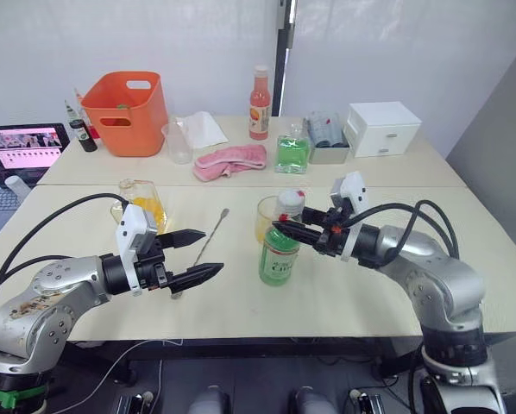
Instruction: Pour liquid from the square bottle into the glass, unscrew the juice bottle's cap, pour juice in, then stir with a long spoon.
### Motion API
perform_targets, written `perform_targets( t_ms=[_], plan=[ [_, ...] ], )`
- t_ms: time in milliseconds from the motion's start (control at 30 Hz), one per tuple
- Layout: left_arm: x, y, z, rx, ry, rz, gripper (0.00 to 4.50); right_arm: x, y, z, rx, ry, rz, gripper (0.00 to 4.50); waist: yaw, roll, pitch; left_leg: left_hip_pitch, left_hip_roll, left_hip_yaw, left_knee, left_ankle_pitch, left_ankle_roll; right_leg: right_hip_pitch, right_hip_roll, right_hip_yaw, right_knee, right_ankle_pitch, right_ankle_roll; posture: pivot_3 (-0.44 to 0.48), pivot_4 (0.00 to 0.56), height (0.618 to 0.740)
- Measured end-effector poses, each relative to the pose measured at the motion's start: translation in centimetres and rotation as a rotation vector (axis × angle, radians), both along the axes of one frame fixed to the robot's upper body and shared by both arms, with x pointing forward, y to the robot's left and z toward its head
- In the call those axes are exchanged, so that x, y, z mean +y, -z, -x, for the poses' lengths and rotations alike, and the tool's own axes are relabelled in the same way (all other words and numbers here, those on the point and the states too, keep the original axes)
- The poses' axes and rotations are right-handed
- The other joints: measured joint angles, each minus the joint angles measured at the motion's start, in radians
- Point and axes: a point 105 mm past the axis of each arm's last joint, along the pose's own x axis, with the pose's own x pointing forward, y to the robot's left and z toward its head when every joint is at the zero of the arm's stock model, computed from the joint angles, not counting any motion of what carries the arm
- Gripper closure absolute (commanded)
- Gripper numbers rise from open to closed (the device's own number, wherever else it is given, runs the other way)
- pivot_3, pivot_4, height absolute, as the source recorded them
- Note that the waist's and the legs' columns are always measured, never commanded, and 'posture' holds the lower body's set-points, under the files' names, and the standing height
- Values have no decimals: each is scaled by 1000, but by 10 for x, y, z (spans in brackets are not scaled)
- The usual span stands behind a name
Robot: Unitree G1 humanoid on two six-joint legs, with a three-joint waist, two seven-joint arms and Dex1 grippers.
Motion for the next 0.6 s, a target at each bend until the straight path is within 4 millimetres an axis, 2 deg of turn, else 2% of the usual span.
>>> perform_targets(
  t_ms=[100, 267, 600],
  plan=[
    [-1, 0, -1, -1, 6, -1, 0, 2, 3, 9, -7, 171, 15, 3214, 1, 0, 0, -1, 0, 0, 0, 0, 0, -1, 0, 0, 0, 0, 0, 0, 150, 715],
    [-2, -3, -2, -6, 26, -2, 0, -6, 6, 9, -15, 341, 18, 3214, 2, 0, 0, -1, -1, 2, 0, 0, 0, 0, 1, -1, 0, 0, 0, 0, 150, 715],
    [-2, -2, -3, -4, 45, -10, 0, -9, 17, 15, -25, 401, -45, 3215, -4, 0, 0, 2, 0, 3, 0, 0, 0, 2, 1, -1, -1, -1, 0, 0, 150, 715]
  ],
)
